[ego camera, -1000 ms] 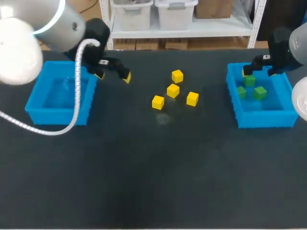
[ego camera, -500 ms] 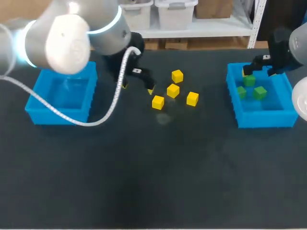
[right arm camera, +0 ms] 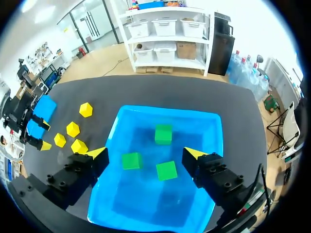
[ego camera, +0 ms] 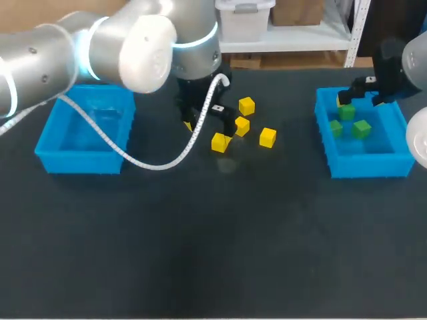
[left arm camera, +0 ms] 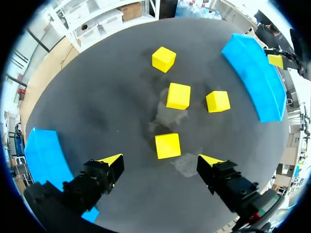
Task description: Put the green cubes in the right bin and the yellow cubes in the left bin.
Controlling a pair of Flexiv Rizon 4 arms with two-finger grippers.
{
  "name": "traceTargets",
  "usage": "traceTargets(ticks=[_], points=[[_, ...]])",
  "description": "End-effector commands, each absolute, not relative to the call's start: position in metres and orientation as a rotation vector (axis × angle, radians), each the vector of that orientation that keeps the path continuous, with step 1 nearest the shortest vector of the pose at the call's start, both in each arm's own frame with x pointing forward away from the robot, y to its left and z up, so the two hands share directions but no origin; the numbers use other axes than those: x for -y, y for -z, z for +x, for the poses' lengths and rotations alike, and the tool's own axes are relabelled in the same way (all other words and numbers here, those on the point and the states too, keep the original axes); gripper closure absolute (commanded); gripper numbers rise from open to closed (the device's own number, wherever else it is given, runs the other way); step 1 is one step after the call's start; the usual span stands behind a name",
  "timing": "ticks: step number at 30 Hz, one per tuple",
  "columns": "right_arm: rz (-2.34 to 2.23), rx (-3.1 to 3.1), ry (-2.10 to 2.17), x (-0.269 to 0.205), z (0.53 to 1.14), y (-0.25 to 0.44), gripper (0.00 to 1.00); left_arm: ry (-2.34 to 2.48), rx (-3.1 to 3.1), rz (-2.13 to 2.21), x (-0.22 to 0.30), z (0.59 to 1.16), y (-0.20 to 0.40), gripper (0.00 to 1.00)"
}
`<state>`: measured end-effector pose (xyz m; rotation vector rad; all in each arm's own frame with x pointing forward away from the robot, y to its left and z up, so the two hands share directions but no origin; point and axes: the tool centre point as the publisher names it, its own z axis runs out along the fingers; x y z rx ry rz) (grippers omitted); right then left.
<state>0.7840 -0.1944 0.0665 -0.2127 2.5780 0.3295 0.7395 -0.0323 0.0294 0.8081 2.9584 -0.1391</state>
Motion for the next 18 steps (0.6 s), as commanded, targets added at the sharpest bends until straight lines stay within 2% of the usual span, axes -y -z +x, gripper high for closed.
traceTargets(ticks=[1, 18], points=[[-0.207, -2.574, -0.319, 0.194, 0.781, -0.067, 0.0, 0.082, -3.077, 0.854, 0.039, 0.746, -0.024, 0.0], [-0.207, -2.574, -0.319, 0.194, 0.781, -0.067, 0.0, 0.002, -3.123, 0.866, 0.048, 0.75, 0.0, 0.0]])
